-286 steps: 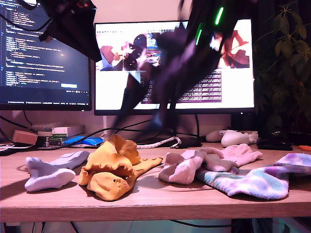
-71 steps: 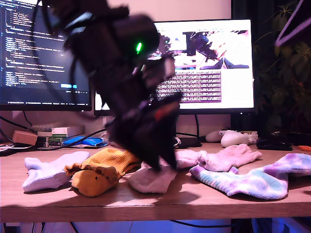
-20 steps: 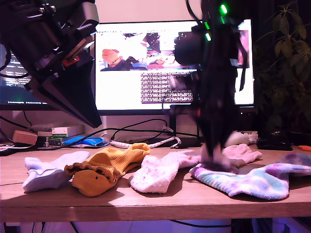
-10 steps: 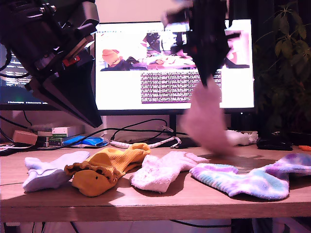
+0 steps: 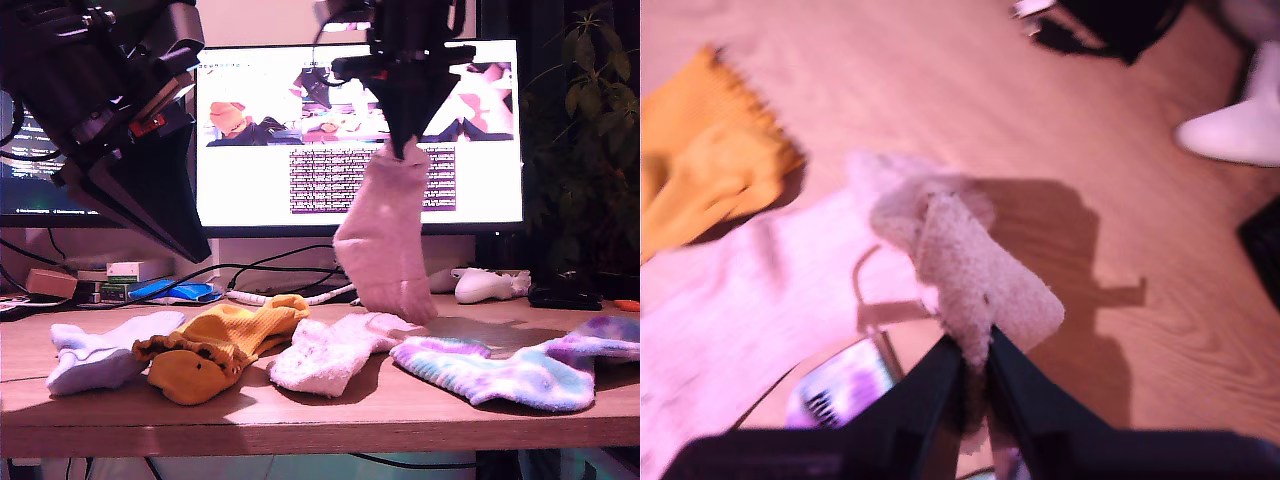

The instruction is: Pair up the socks based on colour and pattern, by placing them on top of one another

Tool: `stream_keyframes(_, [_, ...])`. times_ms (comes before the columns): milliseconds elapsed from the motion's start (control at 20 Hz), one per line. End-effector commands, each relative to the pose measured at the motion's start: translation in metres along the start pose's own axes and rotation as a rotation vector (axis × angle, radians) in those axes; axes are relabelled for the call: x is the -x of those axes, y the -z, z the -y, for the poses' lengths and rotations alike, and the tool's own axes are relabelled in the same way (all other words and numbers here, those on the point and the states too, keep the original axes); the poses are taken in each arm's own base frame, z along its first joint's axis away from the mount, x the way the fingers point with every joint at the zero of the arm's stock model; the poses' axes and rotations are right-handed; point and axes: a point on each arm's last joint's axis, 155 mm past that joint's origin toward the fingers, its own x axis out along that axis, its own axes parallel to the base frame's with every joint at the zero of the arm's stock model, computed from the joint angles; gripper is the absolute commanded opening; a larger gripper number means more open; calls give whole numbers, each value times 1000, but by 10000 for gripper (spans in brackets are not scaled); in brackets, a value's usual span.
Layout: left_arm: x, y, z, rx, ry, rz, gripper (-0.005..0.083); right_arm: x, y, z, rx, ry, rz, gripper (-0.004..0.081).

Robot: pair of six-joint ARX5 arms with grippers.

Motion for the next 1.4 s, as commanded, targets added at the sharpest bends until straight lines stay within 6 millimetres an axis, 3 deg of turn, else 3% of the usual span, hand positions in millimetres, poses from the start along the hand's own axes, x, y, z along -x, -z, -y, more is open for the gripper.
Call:
stream_keyframes(0, [-2,4,1,1,6,-7,-19,1,-1,-9,-1,-11,3,-13])
stream_keyframes(400, [-2,4,2,2,13,-7,-19,9,10,-44,11,-76,-44,-13])
stream_keyframes(700, [-2,4,2,2,13,-7,-19,19,19,-91,4,-241,-81,-13])
stream_keyframes(1150, [-2,6,2,4,13,-14,-19,15,41,-108,8,-293,-179,-7])
stream_keyframes(1350, [-2,6,2,4,13,-14,-19,18,45,-130,6,-392,-208,224])
